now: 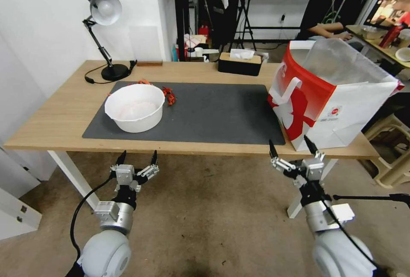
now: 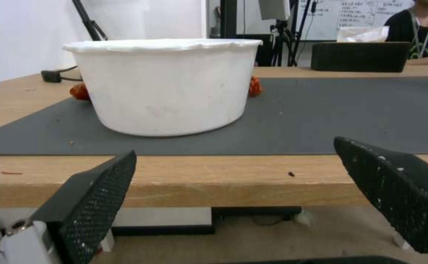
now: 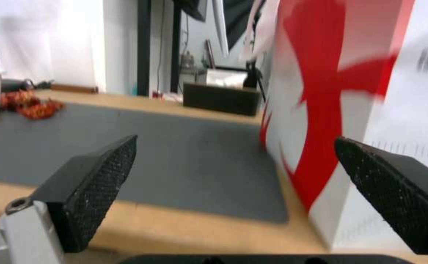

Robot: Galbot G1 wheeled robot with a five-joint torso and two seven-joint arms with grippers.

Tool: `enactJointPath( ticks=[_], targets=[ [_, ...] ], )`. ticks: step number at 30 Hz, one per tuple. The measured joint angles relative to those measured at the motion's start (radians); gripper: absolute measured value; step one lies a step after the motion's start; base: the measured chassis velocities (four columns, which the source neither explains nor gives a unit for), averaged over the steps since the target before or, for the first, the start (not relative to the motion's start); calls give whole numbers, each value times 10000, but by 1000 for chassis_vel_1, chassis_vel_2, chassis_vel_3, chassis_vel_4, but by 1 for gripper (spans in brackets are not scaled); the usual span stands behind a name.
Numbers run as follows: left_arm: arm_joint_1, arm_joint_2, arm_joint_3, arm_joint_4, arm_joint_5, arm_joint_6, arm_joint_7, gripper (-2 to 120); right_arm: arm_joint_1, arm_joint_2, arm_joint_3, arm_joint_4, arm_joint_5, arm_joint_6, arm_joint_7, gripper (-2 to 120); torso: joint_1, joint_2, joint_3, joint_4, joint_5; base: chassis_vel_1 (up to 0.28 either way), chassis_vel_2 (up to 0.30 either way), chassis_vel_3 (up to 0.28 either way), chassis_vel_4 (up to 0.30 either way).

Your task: Close the takeout container lid, then place the container into the takeout bag.

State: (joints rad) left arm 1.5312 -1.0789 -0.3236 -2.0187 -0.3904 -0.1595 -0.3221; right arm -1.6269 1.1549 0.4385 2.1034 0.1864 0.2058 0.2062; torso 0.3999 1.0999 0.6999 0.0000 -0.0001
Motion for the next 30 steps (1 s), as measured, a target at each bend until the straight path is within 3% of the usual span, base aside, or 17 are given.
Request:
enactJointPath(
  ticks=[8,30],
  targets=[
    [88,-34,3,3,31,-23,-1,100,35,402,-585,-567,-385,256,440,100,1,1,0,0,0,0,0,0,0],
    [158,-38,-15,47,88,-168,4,100,98,468,-618,-604,-350,228,464,100,1,0,1,0,1,0,0,0,0]
  ],
)
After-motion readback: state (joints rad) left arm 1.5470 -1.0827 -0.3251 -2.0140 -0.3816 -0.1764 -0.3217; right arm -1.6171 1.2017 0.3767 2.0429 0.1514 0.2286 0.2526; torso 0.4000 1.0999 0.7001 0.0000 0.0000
